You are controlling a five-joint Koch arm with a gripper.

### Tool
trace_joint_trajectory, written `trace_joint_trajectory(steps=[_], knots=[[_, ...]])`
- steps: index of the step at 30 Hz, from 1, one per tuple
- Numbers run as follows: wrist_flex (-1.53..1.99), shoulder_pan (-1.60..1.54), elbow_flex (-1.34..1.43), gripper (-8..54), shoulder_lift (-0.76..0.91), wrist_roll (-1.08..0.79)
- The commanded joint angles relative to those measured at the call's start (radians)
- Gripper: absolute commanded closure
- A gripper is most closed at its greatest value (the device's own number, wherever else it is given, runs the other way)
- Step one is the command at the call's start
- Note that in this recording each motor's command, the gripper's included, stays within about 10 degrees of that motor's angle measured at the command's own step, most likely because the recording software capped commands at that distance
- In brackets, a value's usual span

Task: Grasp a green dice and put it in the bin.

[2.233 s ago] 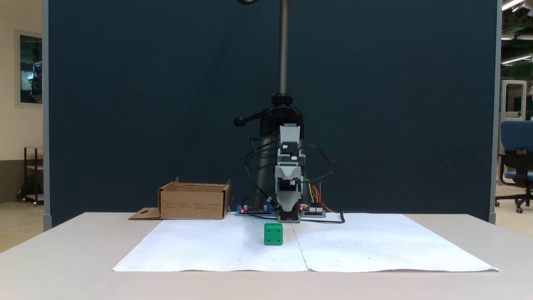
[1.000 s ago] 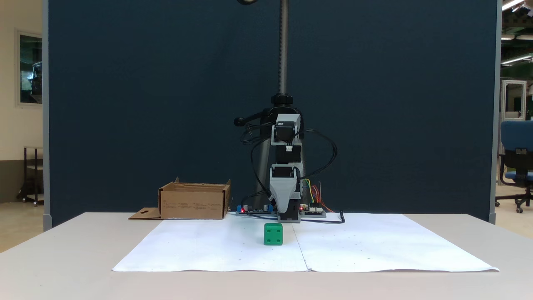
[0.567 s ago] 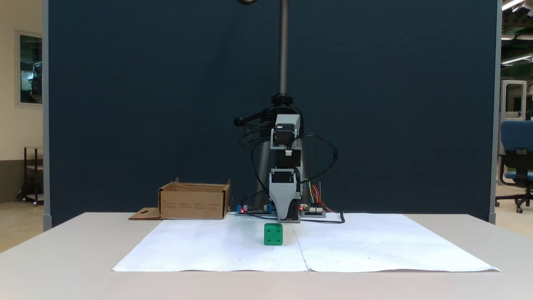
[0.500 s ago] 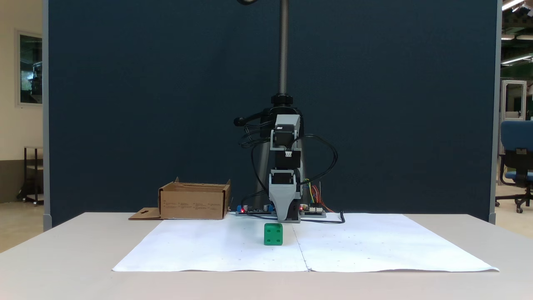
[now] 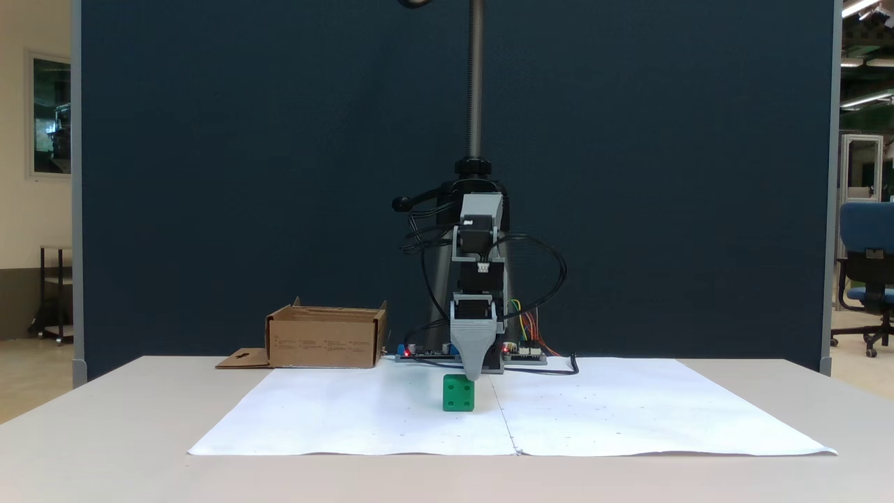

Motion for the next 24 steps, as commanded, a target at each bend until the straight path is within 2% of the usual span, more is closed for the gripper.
trace_joint_trajectory(steps=[1, 24], knots=[[-0.023, 0.009, -0.038, 2.5, 0.02, -0.055], [-0.049, 0.063, -0.084, 2.5, -0.084, -0.06]])
